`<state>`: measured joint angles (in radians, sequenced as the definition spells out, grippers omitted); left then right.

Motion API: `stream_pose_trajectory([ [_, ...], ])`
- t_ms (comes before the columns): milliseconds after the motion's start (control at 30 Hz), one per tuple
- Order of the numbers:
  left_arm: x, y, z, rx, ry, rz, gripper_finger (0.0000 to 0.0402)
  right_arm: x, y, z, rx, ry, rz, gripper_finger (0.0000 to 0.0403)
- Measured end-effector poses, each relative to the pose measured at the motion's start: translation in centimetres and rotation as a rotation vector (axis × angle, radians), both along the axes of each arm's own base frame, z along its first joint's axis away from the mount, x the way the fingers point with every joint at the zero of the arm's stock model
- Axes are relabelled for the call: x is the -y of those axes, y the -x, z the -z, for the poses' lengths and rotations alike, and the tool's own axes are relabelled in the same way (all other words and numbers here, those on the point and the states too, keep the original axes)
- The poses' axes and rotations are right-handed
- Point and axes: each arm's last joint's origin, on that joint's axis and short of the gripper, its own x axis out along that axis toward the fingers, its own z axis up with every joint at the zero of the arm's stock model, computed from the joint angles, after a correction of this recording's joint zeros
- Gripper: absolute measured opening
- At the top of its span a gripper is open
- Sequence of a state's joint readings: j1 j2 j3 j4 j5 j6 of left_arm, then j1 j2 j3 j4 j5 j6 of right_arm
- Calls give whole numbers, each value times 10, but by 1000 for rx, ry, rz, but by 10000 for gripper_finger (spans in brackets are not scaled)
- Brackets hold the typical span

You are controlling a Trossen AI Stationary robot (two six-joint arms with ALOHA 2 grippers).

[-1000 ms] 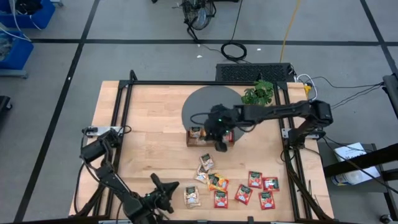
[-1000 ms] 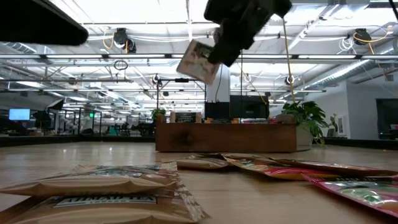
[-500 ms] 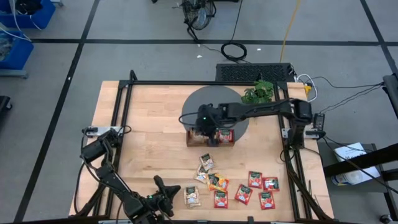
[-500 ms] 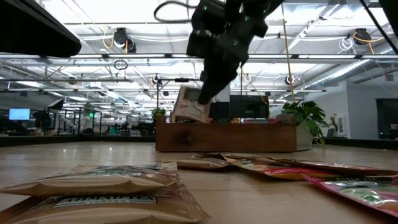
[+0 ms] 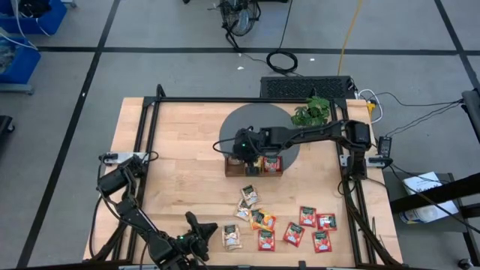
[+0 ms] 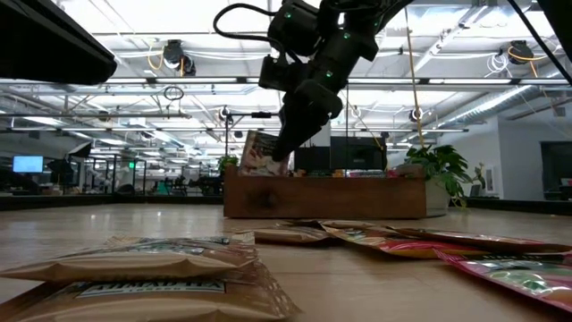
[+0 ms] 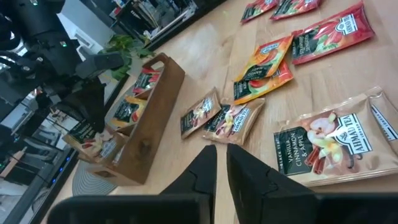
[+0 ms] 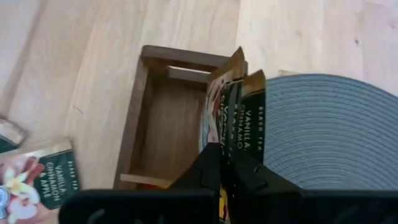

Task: Pick & Place Tea
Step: Put the brown tea bag into the left wooden organizer

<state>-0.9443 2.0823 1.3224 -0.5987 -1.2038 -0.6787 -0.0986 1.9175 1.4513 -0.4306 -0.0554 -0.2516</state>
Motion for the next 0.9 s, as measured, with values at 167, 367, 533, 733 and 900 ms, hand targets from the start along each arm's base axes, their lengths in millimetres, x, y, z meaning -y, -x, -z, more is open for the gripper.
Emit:
stream_pose_trajectory([
  [167, 0, 0, 0, 1, 3, -2, 46, -1, 2, 1, -21, 3, 0, 0],
  [367, 0, 0, 0, -4, -2, 0, 46, -1, 4, 2, -45, 0, 0, 0],
  [533, -2, -3, 0, -4, -1, -8, 46, -1, 4, 2, -45, 1, -4, 0],
  [733, -6, -7, 1, -32, 24, -17, 47, -7, 2, 2, -28, 26, -54, 8],
  [900, -7, -8, 2, -58, 50, -16, 47, -9, -3, -1, 25, 31, -61, 44],
])
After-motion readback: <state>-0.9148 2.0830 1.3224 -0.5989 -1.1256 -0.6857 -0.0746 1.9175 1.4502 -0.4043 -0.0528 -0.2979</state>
